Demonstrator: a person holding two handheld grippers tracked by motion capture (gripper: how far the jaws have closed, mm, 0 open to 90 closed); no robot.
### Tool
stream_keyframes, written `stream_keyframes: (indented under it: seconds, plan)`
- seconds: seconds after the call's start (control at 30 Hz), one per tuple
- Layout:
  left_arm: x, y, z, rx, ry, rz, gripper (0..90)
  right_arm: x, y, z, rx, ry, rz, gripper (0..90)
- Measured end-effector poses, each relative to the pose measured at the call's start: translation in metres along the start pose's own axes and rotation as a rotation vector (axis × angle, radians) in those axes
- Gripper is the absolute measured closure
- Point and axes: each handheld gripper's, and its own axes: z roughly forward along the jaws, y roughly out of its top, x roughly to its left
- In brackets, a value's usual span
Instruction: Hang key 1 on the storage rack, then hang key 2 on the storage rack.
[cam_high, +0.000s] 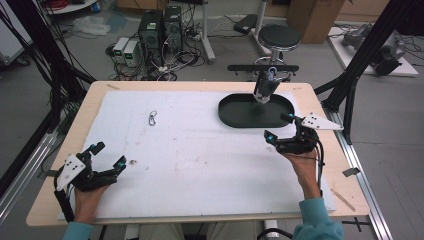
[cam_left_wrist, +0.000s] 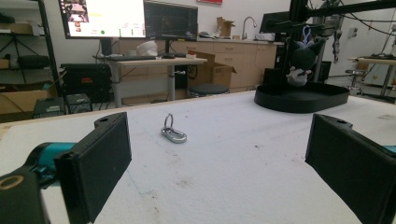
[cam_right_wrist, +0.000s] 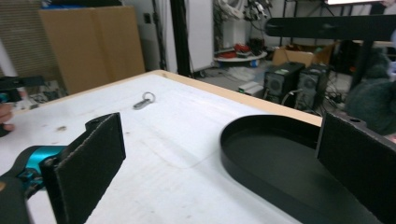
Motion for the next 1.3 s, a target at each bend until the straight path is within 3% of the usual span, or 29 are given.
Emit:
stream_keyframes:
  seconds: [0.2, 0.43, 0.5, 0.87, 1.3]
  plan:
    - [0.0, 0.0, 0.0, 0.0, 0.001, 0.001, 7.1, 0.017, -0.009, -0.003, -0.062, 0.053, -0.045, 0.7]
    - [0.0, 0.0, 0.0, 0.001, 0.001, 0.011, 7.1, 0.033, -0.019, -0.003, -0.086, 0.092, -0.084, 0.7]
    - [0.0, 0.0, 0.0, 0.002, 0.002, 0.012, 7.2, 0.034, -0.02, -0.002, -0.055, 0.084, -0.095, 0.7]
    - [-0.001, 0.0, 0.0, 0.002, 0.003, 0.012, 7.1, 0.037, -0.022, -0.003, -0.08, 0.108, -0.078, 0.6]
    - [0.001, 0.0, 0.0, 0.001, 0.017, -0.01, 7.2, 0.039, -0.025, 0.004, -0.059, 0.112, -0.073, 0.7]
